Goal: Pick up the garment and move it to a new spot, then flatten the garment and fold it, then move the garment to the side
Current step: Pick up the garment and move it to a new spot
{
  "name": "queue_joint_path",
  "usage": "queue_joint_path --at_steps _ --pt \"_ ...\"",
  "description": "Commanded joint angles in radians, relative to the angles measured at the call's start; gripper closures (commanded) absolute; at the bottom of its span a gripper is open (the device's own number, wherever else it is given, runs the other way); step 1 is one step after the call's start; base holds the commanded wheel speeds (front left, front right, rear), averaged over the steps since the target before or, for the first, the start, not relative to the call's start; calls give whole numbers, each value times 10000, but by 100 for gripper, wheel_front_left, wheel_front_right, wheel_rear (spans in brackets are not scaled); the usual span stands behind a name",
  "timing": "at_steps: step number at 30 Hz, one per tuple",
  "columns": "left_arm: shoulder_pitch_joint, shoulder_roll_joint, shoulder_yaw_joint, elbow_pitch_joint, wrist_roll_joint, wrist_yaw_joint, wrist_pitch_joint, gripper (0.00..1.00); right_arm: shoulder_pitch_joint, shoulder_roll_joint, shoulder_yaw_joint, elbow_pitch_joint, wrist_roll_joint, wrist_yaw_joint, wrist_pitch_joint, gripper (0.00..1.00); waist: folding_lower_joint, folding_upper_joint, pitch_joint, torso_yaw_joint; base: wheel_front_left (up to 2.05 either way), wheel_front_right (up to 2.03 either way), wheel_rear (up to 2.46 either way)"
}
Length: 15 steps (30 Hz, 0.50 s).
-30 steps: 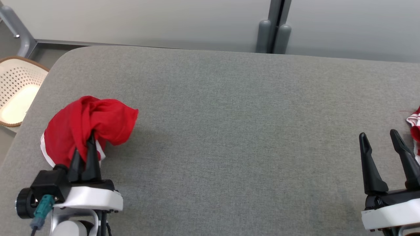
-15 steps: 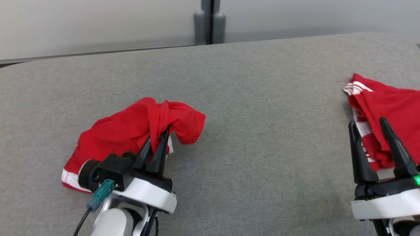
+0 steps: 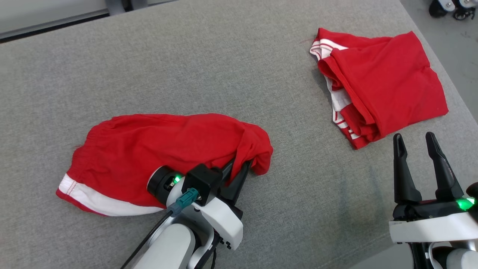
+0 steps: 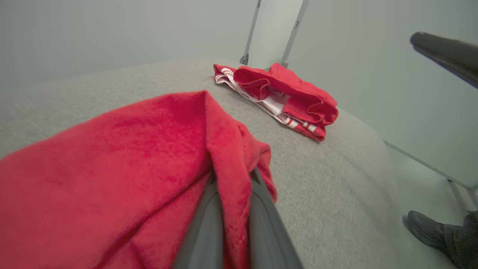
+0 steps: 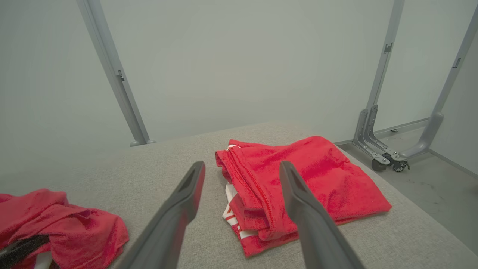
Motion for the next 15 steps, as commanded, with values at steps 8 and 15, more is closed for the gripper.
queue_joint_path --at_steps 8,15 --pt "-458 57 -471 466 -481 23 -635 0 -310 -48 -82 334 -69 -1 -224 0 0 0 216 456 0 0 0" --pt "-171 195 -170 -92 -505 480 -1307 0 -254 -330 -239 126 -144 -2 98 0 0 0 -450 1805 0 0 0"
